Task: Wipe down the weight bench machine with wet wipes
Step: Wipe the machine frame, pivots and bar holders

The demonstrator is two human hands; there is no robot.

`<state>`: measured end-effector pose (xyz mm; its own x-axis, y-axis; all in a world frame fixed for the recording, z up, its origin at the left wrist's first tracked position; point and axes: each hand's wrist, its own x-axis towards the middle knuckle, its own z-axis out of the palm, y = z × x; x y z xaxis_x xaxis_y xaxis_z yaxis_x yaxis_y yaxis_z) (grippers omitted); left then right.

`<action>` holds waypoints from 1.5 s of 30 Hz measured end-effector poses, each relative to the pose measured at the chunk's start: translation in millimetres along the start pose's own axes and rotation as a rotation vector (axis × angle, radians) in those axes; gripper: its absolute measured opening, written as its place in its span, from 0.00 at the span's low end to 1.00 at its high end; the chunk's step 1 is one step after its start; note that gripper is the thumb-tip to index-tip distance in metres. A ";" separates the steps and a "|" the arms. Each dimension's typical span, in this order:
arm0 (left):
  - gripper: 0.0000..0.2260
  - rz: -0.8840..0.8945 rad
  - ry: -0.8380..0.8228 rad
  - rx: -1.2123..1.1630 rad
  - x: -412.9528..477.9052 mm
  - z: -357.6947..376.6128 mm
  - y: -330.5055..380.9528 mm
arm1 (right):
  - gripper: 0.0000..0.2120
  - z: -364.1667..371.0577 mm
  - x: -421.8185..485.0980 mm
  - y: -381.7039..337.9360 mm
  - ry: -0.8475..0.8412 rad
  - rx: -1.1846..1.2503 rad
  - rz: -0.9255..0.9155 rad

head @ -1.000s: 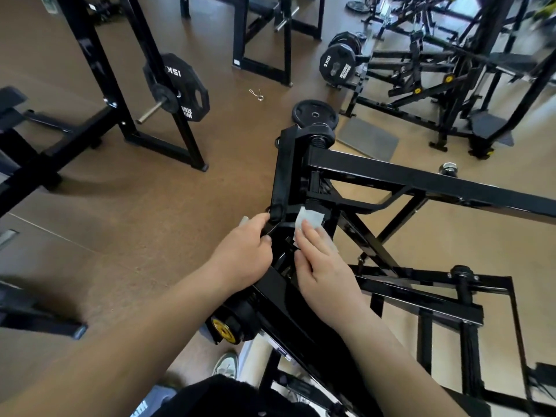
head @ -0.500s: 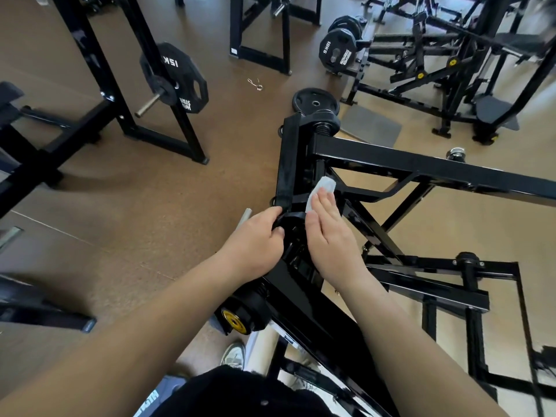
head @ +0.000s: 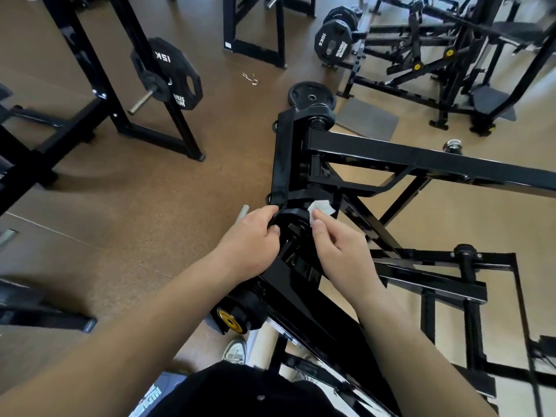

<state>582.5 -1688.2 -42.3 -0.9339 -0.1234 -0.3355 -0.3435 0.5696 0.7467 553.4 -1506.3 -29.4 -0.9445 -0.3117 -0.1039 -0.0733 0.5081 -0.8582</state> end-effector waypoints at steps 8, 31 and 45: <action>0.22 0.282 0.018 0.257 4.0 3.2 18.6 | 0.07 -70.1 -28.7 21.9 0.262 0.217 0.232; 0.36 0.252 0.119 0.816 53.7 74.1 71.6 | 0.19 -1.0 92.8 169.0 0.050 0.145 0.063; 0.35 0.282 0.200 0.789 53.0 74.0 66.6 | 0.15 11.1 119.3 187.8 0.020 0.247 -0.017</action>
<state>517.4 -1596.6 -52.9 -0.9994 0.0092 -0.0342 0.0042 0.9895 0.1447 430.5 -1457.1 -208.6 -0.9500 -0.3018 -0.0803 -0.0114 0.2907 -0.9568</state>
